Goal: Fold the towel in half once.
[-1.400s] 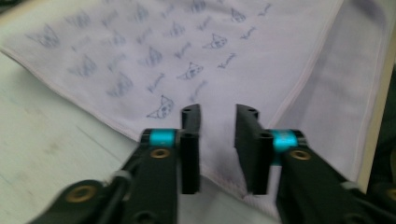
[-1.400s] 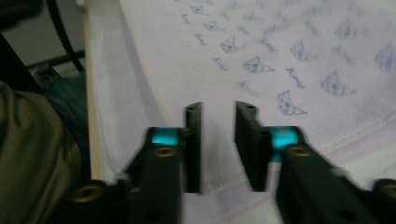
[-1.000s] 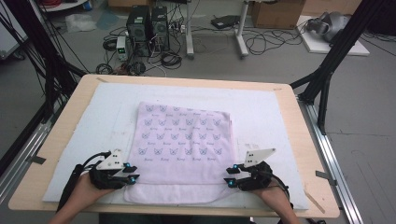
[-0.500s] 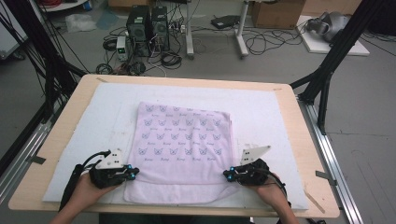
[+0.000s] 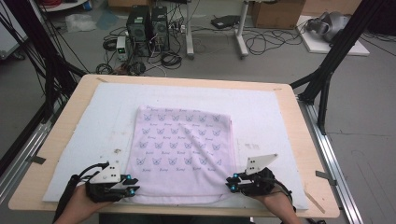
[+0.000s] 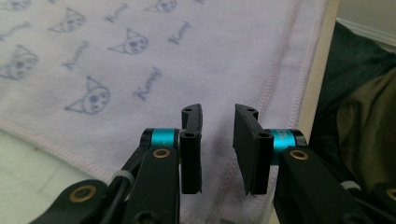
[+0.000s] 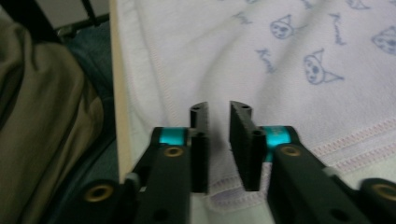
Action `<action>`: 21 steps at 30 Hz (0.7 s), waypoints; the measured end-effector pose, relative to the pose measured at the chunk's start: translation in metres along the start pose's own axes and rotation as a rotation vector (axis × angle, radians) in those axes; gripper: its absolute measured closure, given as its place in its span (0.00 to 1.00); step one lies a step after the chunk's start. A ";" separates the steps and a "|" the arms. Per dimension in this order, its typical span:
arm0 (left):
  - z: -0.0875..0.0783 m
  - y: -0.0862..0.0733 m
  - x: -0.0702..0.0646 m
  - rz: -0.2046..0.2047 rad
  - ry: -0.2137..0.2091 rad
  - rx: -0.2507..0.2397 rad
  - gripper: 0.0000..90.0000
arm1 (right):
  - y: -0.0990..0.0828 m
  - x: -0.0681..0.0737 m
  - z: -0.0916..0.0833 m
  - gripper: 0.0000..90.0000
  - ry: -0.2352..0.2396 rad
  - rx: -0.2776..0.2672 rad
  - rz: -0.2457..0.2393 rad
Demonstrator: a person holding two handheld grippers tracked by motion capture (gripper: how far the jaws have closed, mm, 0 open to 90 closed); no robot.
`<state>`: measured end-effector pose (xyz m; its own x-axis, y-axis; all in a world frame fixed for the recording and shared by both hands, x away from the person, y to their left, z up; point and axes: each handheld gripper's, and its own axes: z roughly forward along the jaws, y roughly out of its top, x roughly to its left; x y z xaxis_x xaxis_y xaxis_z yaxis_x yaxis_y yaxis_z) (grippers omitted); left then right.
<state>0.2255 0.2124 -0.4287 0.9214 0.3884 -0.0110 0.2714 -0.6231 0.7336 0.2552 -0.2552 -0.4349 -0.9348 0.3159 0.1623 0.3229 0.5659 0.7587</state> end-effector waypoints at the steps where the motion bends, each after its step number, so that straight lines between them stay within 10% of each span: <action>1: 0.002 -0.001 0.000 -0.006 -0.003 0.006 0.80 | -0.001 -0.001 0.001 0.79 0.007 -0.003 0.008; 12: 0.002 -0.008 0.001 -0.033 0.003 0.004 0.77 | -0.017 0.018 -0.010 0.73 0.070 0.025 0.016; 21: 0.001 -0.008 0.009 -0.060 0.030 -0.016 0.75 | -0.020 0.003 -0.018 0.87 -0.120 0.043 0.033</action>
<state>0.2320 0.2200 -0.4352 0.8949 0.4448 -0.0348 0.3210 -0.5876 0.7427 0.2429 -0.2798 -0.4383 -0.9000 0.4223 0.1080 0.3616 0.5848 0.7262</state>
